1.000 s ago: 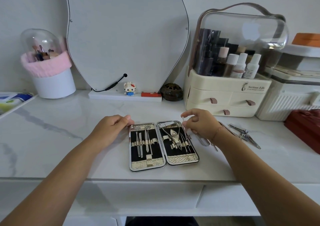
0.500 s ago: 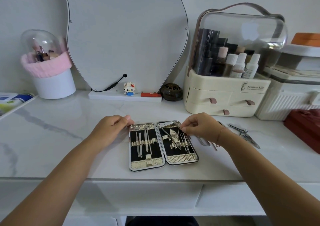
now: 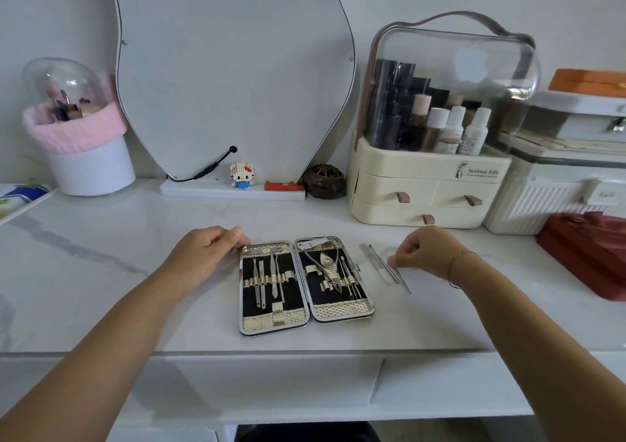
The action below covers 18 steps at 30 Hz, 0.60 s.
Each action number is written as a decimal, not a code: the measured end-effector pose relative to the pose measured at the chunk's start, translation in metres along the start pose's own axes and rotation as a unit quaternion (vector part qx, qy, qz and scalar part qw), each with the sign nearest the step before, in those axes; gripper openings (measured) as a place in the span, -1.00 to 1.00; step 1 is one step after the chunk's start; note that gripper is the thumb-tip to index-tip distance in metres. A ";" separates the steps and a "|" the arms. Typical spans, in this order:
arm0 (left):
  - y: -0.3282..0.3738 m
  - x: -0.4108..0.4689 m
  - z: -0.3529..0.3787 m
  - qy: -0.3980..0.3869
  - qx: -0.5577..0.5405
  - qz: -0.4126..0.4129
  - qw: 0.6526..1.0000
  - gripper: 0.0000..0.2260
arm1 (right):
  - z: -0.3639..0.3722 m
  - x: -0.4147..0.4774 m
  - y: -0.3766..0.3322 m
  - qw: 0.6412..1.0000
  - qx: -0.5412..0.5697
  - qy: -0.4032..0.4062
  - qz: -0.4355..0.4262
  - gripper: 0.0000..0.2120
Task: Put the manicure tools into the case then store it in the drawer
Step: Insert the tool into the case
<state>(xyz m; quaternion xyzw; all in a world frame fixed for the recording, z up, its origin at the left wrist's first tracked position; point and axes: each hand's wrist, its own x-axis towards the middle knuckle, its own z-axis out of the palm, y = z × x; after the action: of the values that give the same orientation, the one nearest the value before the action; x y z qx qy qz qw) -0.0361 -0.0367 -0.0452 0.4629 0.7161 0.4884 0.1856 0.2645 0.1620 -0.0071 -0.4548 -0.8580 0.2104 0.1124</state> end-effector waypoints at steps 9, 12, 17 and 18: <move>-0.001 0.000 0.001 0.001 -0.012 -0.004 1.000 -0.75 | 0.000 -0.001 -0.013 0.998 -0.052 -0.028 0.022 -0.64; -0.002 0.001 0.001 0.004 0.001 0.007 1.000 -0.74 | 0.002 0.001 -0.012 0.995 -0.086 -0.041 -0.005 -0.55; -0.002 0.001 0.001 0.004 -0.003 0.005 1.000 -0.75 | 0.003 0.003 -0.009 0.994 -0.100 -0.050 -0.015 -0.63; -0.001 0.000 0.001 0.004 -0.003 0.006 1.000 -0.75 | 0.001 0.002 -0.009 0.997 -0.069 -0.041 -0.014 -0.65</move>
<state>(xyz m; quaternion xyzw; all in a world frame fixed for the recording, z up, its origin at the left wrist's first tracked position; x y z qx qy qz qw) -0.0360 -0.0358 -0.0465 0.4644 0.7128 0.4935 0.1809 0.2559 0.1591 -0.0042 -0.4404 -0.8807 0.1677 0.0488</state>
